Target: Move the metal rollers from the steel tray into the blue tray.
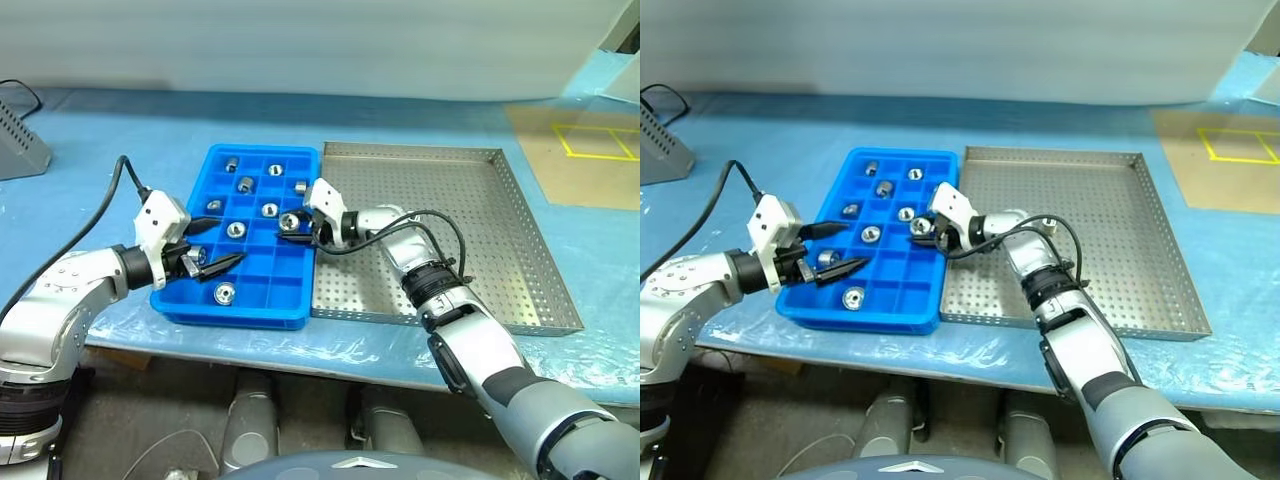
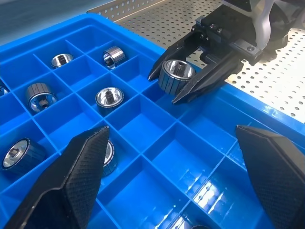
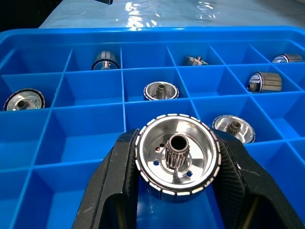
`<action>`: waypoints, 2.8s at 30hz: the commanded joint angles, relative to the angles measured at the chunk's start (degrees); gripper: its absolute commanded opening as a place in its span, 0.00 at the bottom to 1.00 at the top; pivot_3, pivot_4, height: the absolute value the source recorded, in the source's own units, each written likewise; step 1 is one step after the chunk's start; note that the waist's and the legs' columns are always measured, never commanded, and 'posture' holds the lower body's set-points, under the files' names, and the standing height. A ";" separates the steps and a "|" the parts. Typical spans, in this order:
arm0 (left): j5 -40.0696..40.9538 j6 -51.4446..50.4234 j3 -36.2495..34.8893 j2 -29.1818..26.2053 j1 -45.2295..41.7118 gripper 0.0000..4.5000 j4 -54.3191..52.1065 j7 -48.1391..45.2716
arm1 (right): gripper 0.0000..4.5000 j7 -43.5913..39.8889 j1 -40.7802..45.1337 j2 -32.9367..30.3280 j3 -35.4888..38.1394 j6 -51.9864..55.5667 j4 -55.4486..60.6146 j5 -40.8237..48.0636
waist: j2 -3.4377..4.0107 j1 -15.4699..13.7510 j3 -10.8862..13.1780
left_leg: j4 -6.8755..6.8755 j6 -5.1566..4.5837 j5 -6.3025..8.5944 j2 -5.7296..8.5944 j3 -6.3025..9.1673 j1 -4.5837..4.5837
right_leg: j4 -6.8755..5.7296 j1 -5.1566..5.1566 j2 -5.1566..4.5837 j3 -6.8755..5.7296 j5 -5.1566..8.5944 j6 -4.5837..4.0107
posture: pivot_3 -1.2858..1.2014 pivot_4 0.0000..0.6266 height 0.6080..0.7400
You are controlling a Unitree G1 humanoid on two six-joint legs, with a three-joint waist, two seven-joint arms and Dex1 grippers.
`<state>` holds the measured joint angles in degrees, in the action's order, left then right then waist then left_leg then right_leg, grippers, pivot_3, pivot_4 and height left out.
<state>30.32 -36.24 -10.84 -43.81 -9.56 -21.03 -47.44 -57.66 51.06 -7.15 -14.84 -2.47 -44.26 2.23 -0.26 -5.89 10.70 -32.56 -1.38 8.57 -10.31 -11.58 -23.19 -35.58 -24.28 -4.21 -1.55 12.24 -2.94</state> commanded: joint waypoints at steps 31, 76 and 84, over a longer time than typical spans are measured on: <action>-5.50 9.62 17.24 11.10 -17.60 0.99 16.33 -10.05 | 0.73 1.29 -28.76 -31.55 15.26 31.00 49.70 11.15 | -0.02 3.70 -0.01 | 0.08 -0.01 -0.01 0.04 -0.10 0.14 | 0.17 0.07 0.08 0.12 0.01 0.05 | 0.46 0.24 1.00; -3.88 6.46 6.24 -0.10 -8.87 0.99 7.93 -10.79 | 0.38 -0.87 -17.61 -22.60 5.37 25.75 42.30 9.50 | 0.01 3.45 -0.01 | 0.11 -0.04 0.01 0.02 -0.10 0.26 | 0.13 0.12 0.06 0.10 0.00 0.02 | 0.52 0.24 1.00; -1.68 2.85 0.17 -1.47 0.62 0.99 -0.33 -6.22 | 0.38 -7.66 -11.16 -13.00 -1.02 30.17 45.15 15.57 | -0.02 0.77 -0.01 | 0.24 -0.03 0.01 0.00 -0.07 0.10 | 0.29 0.07 0.05 -0.01 0.05 -0.05 | 0.59 0.24 1.00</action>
<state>27.31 -32.83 -8.58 -44.81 -9.57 -17.79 -54.70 -64.09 38.56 -20.42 -16.16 26.73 -1.43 15.14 -0.28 -5.12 10.69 -32.32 -1.42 8.59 -10.29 -11.65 -23.10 -35.27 -24.20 -4.19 -1.56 12.28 -2.99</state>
